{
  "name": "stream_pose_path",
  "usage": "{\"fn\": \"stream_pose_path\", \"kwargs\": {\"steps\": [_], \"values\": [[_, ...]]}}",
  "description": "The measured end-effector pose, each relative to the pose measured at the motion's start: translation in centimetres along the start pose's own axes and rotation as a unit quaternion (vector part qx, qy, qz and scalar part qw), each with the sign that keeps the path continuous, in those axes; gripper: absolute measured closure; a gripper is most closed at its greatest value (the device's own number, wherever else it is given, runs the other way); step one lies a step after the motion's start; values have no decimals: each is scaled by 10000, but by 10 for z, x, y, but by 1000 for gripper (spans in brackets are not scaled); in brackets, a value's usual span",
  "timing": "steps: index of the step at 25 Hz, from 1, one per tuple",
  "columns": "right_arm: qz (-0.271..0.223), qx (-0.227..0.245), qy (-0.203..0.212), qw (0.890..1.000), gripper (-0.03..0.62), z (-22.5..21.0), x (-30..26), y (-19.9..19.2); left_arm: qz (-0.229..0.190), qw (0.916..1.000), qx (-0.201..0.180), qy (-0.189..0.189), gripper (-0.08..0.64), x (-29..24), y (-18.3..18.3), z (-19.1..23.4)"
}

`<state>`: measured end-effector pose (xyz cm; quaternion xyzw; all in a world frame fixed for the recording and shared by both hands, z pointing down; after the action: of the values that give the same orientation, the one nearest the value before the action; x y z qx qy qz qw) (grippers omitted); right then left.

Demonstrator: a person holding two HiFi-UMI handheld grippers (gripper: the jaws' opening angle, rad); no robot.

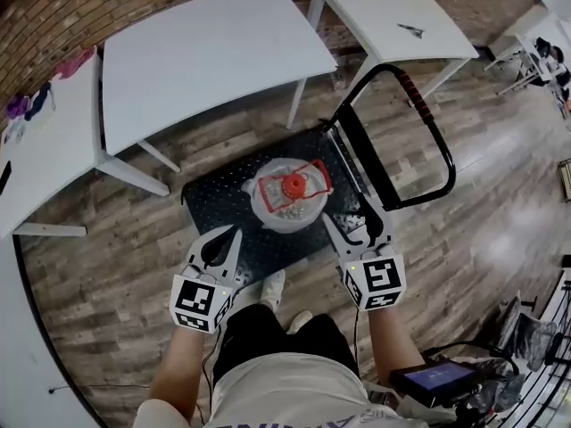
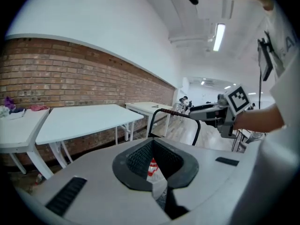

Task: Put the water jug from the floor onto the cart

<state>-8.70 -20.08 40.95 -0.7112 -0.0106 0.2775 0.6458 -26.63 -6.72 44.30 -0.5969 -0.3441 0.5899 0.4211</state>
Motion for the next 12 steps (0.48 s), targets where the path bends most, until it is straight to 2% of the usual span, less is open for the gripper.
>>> {"fn": "stream_pose_path", "kwargs": {"steps": [2, 9, 12], "values": [[-149, 89, -236, 9996, 291, 4, 32, 4, -83, 9999, -77, -93, 558, 1, 6, -7], [-583, 103, -1101, 9922, 544, 17, 139, -4, -383, 9987, -224, -258, 560, 31, 27, -49], [-725, 81, -1301, 9888, 578, 24, 179, -7, -573, 9973, -327, -326, 558, 56, 35, -74]]}}
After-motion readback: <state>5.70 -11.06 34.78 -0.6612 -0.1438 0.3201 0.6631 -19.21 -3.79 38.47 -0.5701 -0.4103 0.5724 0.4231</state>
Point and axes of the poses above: the fingertips, and each gripper's own axes: x backward along the fingers, z to its left, y out of its top, the point moved 3 cm from there along x, backward along the fingers, and after that the axes turned 14 degrees about y, right-handed, at the moved point
